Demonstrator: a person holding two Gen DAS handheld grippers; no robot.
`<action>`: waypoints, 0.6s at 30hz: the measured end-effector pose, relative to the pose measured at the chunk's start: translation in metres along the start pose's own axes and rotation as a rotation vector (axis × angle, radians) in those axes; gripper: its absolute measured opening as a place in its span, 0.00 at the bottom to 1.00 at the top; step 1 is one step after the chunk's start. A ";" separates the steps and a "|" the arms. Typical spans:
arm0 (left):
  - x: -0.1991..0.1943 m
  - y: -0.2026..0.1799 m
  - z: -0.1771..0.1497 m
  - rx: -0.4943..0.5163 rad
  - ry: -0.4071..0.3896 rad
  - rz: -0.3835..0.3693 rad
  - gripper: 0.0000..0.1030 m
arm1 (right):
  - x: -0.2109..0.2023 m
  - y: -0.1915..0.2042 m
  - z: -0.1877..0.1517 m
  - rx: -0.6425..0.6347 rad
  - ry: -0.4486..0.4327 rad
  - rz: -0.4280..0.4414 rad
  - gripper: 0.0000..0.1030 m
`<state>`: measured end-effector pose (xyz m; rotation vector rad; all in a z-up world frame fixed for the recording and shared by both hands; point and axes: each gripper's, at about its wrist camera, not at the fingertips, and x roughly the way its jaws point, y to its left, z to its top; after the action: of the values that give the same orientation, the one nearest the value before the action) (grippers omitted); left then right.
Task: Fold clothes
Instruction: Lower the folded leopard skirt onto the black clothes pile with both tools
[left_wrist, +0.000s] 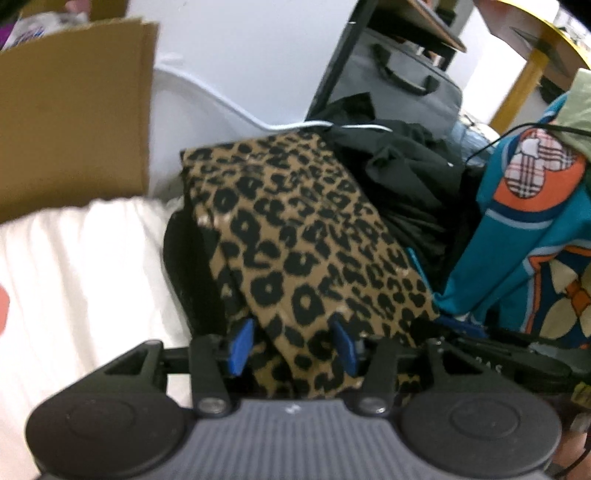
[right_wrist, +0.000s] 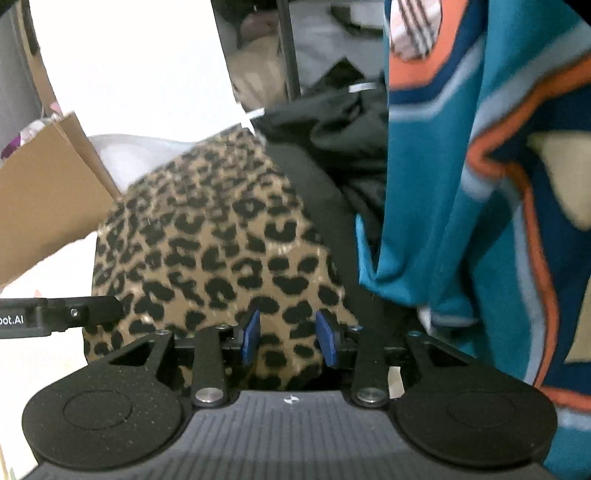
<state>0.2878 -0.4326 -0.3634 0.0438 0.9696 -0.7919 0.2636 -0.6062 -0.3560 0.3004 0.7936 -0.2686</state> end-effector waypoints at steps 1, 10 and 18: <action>0.001 0.001 -0.003 -0.011 0.003 0.013 0.40 | 0.001 0.002 -0.003 -0.002 0.011 0.008 0.36; -0.003 0.002 -0.031 -0.059 0.066 0.015 0.07 | -0.002 0.015 -0.018 -0.029 0.052 0.038 0.33; -0.025 0.006 -0.038 -0.111 0.119 0.001 0.14 | -0.020 0.016 -0.016 0.010 0.084 0.051 0.34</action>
<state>0.2562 -0.3997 -0.3683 -0.0050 1.1251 -0.7393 0.2451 -0.5830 -0.3490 0.3428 0.8660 -0.2135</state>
